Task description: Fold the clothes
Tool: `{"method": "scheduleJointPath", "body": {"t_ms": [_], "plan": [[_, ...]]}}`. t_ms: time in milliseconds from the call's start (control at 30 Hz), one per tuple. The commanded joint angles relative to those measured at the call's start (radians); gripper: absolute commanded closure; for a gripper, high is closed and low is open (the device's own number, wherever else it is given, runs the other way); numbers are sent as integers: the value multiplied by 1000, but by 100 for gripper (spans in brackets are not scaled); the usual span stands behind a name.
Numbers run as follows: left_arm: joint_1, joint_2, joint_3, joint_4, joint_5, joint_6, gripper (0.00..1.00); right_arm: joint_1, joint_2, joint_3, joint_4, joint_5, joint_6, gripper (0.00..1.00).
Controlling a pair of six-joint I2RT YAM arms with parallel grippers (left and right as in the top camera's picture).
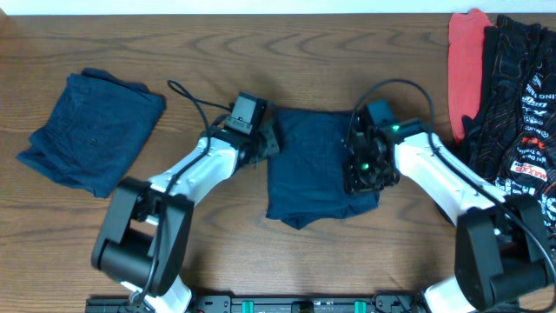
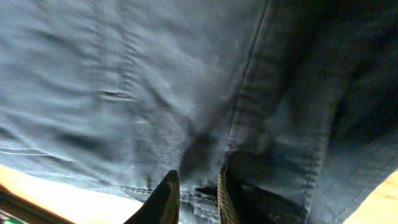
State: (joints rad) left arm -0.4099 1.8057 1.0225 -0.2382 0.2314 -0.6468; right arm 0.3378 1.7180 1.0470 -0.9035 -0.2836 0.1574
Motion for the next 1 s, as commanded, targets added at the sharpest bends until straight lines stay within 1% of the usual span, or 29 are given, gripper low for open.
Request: {"method": "scheduleJointPath", "body": {"t_ms": [0, 33, 67, 167, 200, 267, 300, 333, 400, 467, 600, 633, 667, 700, 767, 800, 900, 967], "plan": [[-13, 24, 16, -51, 30, 25, 55, -1, 40, -32, -2, 113, 63, 80], [-16, 26, 16, -87, 30, 25, 59, -7, 52, -34, -2, 164, 79, 80], [-20, 26, 16, -125, 30, 21, 66, -16, 63, -34, 1, 224, 101, 81], [-33, 26, 16, -251, 34, -15, 77, -55, 71, -34, 64, 344, 143, 78], [-40, 26, 16, -290, 38, -24, 79, -73, 71, -33, 115, 369, 142, 77], [-60, 26, 16, -369, 57, -24, 81, -103, 71, -29, 240, 385, 142, 71], [-68, 25, 16, -401, 67, -24, 87, -112, 71, -27, 289, 384, 142, 69], [-79, 26, 16, -434, 77, -24, 91, -122, 71, -20, 347, 377, 141, 68], [-95, 23, 16, -475, 79, -31, 93, -129, 71, 0, 414, 362, 124, 68], [-107, 10, 16, -507, 79, -31, 94, -129, 71, 29, 440, 338, 93, 68], [-98, -77, 16, -531, 78, -14, 93, -122, 65, 95, 377, 318, 80, 66], [-90, -108, 18, -528, 74, -2, 90, -121, 59, 109, 349, 318, 80, 65], [-81, -139, 21, -521, 70, 18, 85, -121, 53, 120, 325, 317, 80, 65], [-66, -185, 25, -499, 70, 62, 71, -121, 42, 135, 293, 317, 80, 65], [-40, -248, 29, -455, 70, 127, 5, -121, 19, 154, 246, 318, 80, 64], [-25, -280, 29, -423, 70, 164, 2, -122, 5, 163, 225, 317, 81, 63], [24, -352, 29, -298, 71, 291, 2, -122, -57, 177, 155, 301, 81, 59], [53, -360, 29, -217, 71, 345, 2, -122, -95, 177, 111, 241, 81, 57]]}}
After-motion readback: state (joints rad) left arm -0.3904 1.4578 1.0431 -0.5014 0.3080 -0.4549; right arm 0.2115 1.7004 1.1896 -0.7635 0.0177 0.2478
